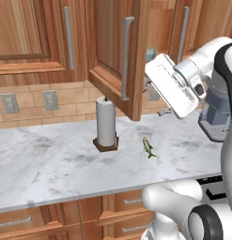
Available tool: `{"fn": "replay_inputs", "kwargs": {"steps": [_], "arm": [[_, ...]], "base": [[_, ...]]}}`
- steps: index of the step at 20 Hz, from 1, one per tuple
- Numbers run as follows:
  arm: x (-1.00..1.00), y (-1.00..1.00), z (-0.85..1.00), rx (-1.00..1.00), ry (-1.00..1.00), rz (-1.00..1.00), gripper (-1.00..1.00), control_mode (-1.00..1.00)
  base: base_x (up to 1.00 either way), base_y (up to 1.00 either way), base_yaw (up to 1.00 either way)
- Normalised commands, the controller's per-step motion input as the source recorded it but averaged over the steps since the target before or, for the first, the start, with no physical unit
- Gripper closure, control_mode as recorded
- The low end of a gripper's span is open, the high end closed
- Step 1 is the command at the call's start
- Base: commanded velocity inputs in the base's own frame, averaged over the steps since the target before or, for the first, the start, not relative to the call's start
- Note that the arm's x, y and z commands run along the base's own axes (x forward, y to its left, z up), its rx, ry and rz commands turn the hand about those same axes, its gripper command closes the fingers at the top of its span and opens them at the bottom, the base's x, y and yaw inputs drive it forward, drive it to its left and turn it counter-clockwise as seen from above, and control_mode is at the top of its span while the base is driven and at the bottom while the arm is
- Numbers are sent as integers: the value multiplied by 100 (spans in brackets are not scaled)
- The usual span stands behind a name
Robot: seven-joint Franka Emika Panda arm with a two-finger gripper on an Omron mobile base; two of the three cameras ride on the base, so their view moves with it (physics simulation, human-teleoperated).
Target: Retrieve the tupperware from the cabinet, then place the raw meat into the tupperware to avoid contamination.
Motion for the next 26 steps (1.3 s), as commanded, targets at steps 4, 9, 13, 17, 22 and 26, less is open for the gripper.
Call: {"fn": "replay_inputs", "kwargs": {"steps": [4,9,13,17,22,26], "arm": [[0,65,-17,0,7,7,-100,-100],[4,57,-15,0,5,6,-100,-100],[1,36,-3,-1,0,3,-100,-100],[1,11,-1,-2,-5,0,-100,-100],[1,-1,0,-2,-7,-1,-100,-100],[0,-61,-7,-1,-15,0,-100,-100]], "base": [[0,0,0],[0,0,0],[0,0,0],[0,0,0],[0,0,0],[0,0,0]]}}
